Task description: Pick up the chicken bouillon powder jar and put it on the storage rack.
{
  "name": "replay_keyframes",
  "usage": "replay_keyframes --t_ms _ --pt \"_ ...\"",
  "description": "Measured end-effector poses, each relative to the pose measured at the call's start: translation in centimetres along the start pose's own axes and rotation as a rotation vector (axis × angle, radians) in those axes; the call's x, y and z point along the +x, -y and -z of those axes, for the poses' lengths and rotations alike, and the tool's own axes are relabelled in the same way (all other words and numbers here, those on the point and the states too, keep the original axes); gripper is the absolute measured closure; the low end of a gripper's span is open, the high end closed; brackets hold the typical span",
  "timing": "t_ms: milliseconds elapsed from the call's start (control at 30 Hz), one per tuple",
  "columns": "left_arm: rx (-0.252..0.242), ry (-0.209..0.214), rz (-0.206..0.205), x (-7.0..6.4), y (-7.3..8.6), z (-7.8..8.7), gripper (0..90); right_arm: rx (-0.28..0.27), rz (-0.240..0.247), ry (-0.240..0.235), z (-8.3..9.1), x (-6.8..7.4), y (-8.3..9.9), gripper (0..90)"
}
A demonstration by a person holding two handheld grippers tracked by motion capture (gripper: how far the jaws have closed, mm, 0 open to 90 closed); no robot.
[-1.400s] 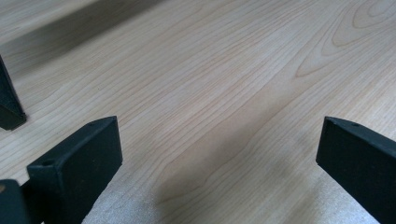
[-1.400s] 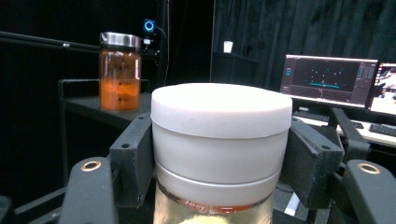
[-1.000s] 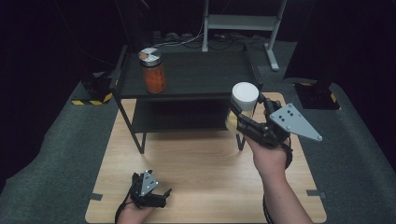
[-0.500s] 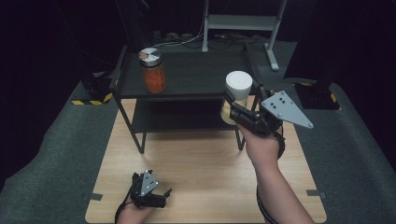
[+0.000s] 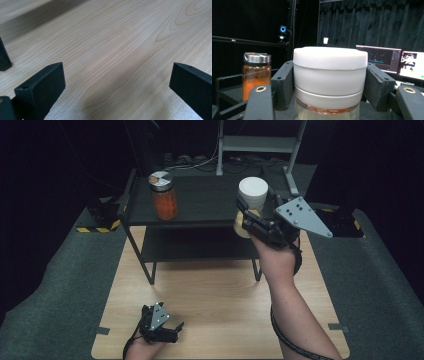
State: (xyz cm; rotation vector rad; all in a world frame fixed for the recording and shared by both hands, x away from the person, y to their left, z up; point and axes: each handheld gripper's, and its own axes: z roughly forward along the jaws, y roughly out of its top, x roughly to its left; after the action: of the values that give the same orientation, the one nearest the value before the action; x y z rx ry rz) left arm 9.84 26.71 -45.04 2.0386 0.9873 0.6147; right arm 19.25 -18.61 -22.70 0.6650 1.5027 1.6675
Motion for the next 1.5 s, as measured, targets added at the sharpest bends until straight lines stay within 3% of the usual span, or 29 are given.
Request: replay_keyframes --t_ms 367,967,1500 --pt "-0.002 0.002 0.001 0.0 0.0 0.0 0.6 -0.010 0.006 0.018 -1.7 0.0 -0.5 33.8" --pt "-0.002 0.006 -0.003 0.2 0.1 0.1 0.6 -0.007 -0.005 0.047 -4.5 -0.5 0.5 33.7" --pt "-0.008 0.008 0.003 0.3 0.2 0.2 0.6 -0.001 -0.056 0.060 -5.7 -1.5 1.4 33.7"
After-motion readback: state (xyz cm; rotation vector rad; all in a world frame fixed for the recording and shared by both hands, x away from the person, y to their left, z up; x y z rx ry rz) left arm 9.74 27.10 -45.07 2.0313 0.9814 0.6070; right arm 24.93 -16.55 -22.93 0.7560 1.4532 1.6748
